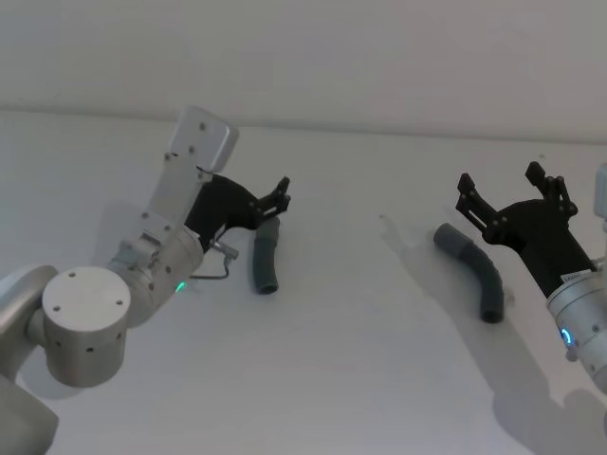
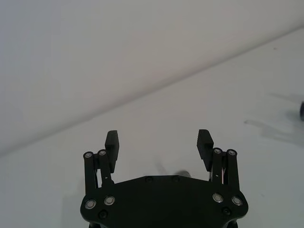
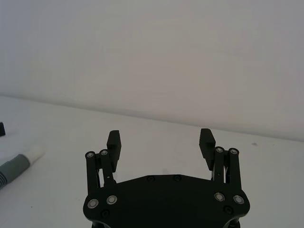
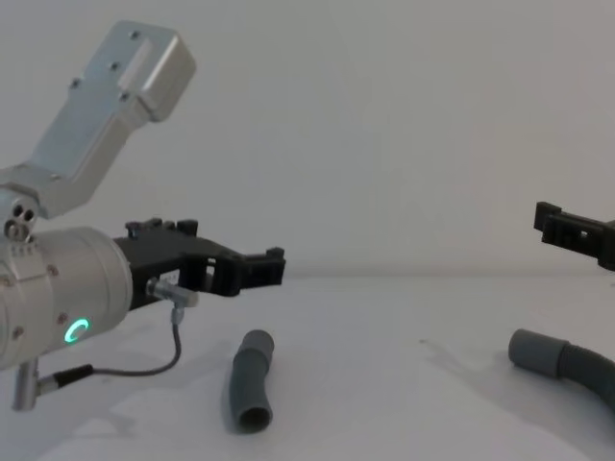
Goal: Use both hands to pick up one end of the pipe from the table, align the ends, and insert them.
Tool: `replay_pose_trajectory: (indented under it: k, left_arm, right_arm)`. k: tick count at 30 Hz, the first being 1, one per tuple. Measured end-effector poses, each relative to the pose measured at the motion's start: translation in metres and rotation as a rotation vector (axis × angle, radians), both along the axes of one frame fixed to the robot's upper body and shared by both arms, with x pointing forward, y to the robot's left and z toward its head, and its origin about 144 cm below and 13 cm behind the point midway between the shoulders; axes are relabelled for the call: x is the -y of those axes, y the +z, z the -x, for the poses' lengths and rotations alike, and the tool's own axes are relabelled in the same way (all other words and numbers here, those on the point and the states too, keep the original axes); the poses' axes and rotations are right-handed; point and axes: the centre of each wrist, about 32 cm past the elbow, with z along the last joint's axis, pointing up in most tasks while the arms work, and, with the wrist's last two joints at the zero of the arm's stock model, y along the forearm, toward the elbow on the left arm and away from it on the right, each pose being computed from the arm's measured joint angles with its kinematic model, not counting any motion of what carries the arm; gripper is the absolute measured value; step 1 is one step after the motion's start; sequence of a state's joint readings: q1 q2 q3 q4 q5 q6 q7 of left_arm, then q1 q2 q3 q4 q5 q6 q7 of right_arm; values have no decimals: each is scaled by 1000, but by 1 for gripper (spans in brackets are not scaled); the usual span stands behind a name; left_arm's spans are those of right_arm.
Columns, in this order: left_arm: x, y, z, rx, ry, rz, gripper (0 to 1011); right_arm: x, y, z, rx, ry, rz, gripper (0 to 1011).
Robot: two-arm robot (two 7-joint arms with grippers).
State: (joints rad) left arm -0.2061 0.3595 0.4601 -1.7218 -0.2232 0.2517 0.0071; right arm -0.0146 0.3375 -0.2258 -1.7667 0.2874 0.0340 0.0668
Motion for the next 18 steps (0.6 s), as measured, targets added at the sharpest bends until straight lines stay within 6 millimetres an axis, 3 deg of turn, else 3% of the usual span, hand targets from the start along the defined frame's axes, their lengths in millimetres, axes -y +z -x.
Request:
replay_pose_trajectory:
  k: [18]
  left_arm:
    - [29, 19, 31, -271, 79, -8, 1001]
  right_arm:
    - [0, 0, 0, 0, 0, 0, 1004]
